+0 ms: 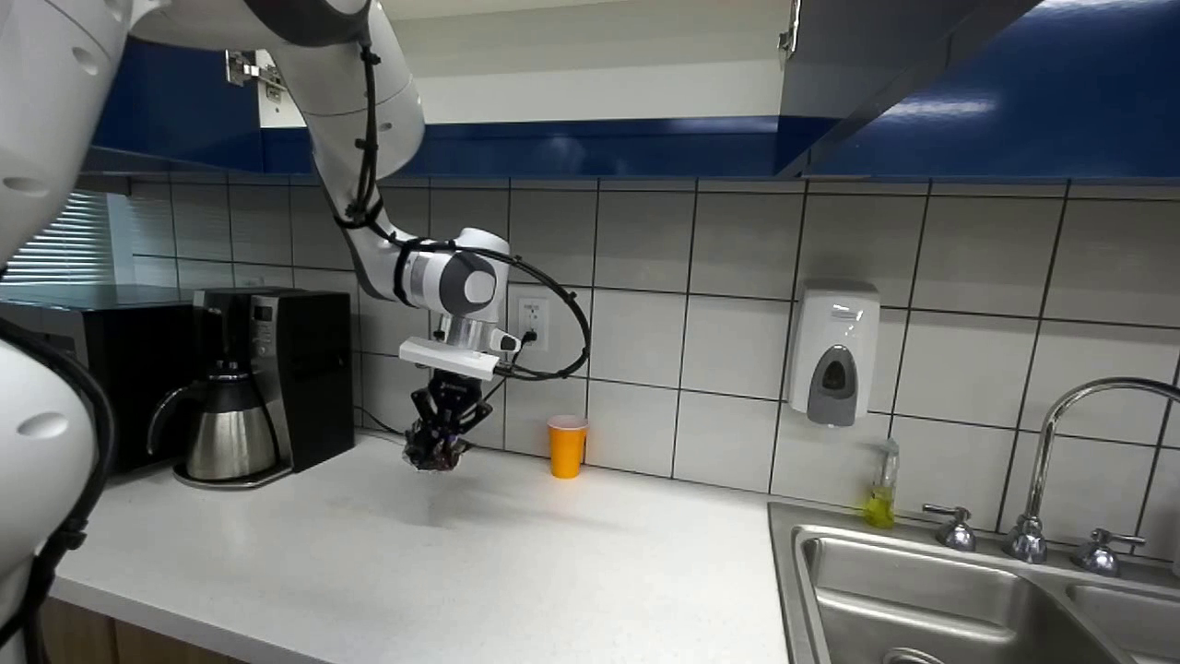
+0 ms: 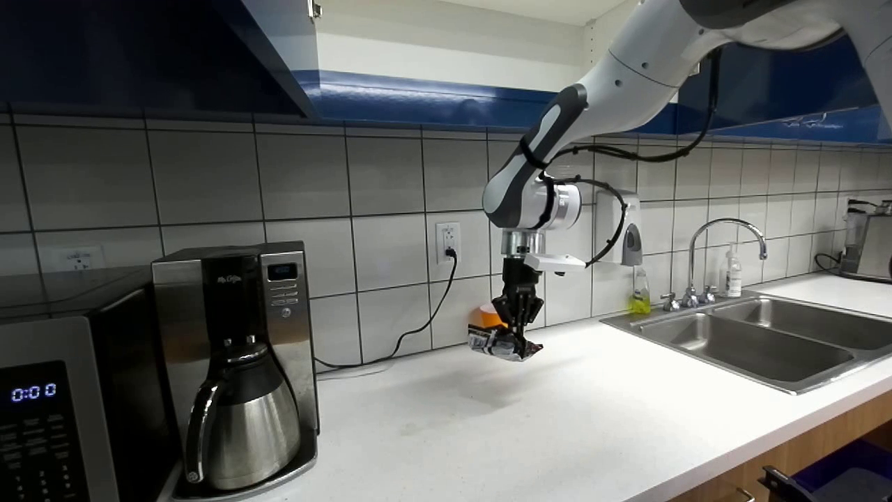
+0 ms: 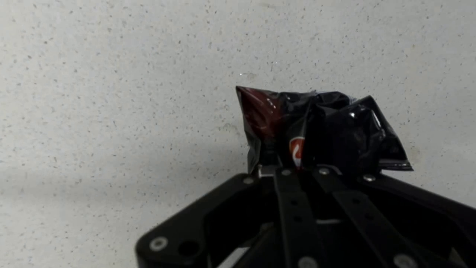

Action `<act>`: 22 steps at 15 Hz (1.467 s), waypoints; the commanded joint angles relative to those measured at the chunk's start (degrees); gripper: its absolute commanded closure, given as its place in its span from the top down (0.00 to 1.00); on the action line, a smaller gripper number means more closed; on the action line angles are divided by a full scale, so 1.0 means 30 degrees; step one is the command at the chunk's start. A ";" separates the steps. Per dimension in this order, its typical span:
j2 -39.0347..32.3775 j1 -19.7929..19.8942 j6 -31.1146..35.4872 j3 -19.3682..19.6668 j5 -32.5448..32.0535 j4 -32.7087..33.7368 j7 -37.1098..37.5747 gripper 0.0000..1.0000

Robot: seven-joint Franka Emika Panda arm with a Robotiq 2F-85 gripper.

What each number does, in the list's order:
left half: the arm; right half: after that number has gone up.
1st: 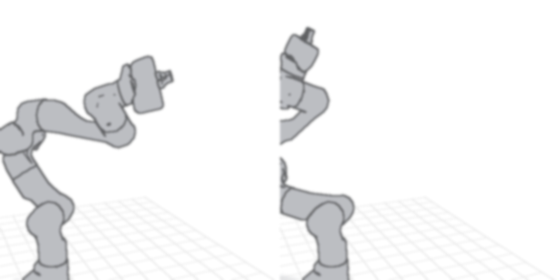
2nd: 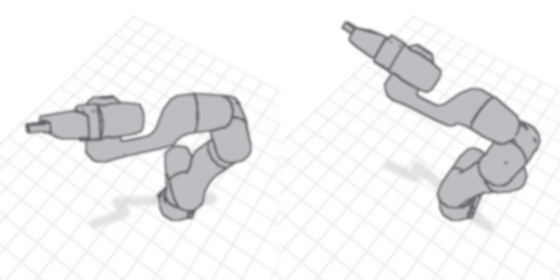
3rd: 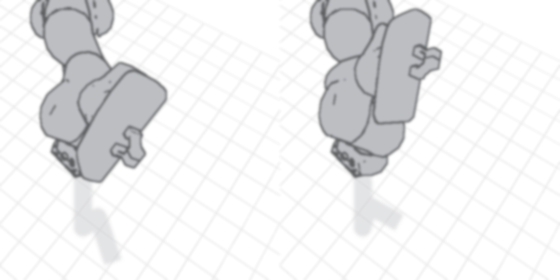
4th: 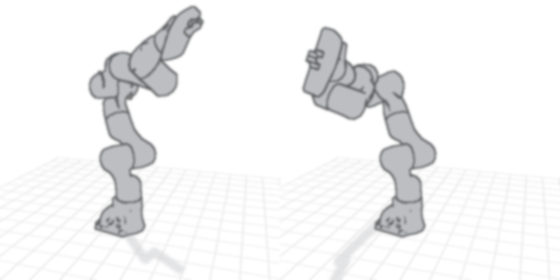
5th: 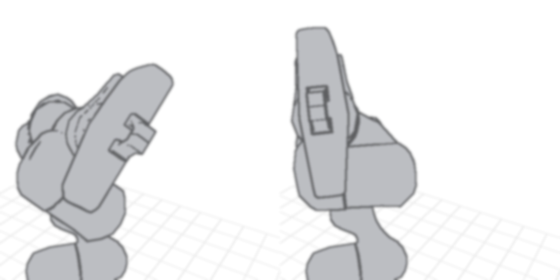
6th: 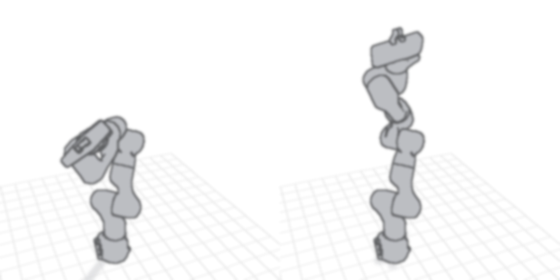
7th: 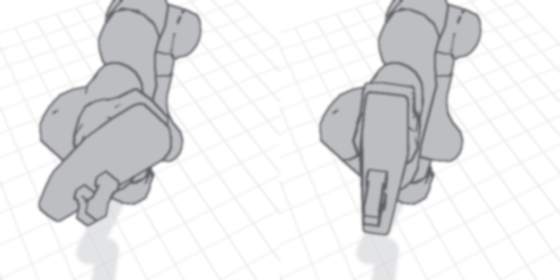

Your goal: Put the black packet inside the cabinet

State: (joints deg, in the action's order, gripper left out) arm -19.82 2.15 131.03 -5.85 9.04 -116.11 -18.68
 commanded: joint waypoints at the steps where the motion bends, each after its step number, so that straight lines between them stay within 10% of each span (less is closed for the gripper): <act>1: 0.1790 0.0146 -0.0847 -0.0113 0.0726 -0.1471 -0.0153 0.01; 22: 0.7837 -0.0886 -0.4172 0.0406 0.1329 -0.6565 0.0212 0.01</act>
State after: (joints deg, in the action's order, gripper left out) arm -1.28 0.54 121.02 -5.68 12.21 -132.59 -18.69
